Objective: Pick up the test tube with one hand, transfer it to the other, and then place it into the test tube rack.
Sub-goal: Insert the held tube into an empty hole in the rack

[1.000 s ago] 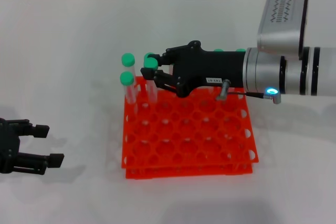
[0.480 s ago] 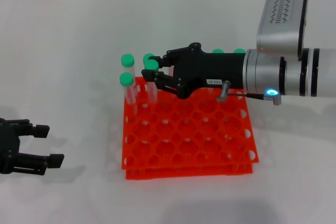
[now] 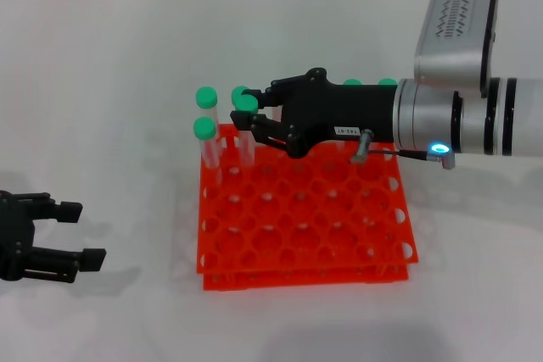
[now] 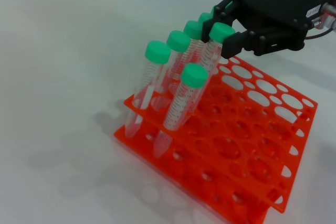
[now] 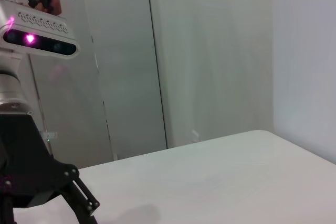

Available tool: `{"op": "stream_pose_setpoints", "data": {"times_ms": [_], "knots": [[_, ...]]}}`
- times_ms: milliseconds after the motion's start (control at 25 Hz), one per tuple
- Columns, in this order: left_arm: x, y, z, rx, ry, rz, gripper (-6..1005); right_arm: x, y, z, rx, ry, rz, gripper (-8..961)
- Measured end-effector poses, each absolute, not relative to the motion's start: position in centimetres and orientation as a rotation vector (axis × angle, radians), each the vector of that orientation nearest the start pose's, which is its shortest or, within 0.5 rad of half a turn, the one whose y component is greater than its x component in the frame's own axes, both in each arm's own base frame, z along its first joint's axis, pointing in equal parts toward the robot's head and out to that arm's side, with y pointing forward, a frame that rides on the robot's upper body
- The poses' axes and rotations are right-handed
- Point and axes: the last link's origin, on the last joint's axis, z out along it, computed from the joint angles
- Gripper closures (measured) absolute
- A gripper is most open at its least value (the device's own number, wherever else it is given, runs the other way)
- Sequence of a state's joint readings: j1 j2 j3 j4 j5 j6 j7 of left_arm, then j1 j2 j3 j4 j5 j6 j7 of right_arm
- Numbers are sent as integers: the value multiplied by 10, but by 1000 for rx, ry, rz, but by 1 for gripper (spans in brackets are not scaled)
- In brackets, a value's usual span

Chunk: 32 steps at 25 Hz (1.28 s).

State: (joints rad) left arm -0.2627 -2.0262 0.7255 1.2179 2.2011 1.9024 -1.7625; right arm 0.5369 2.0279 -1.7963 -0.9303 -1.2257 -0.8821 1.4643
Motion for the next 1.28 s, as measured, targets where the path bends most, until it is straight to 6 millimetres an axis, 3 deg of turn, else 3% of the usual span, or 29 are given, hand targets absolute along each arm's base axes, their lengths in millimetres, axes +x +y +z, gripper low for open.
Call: {"op": "stream_pose_setpoints", "data": {"times_ms": [1280], "knots": [[-303, 253, 88, -2796, -917, -224, 107, 137, 351, -88, -2783, 323, 687, 665]]}}
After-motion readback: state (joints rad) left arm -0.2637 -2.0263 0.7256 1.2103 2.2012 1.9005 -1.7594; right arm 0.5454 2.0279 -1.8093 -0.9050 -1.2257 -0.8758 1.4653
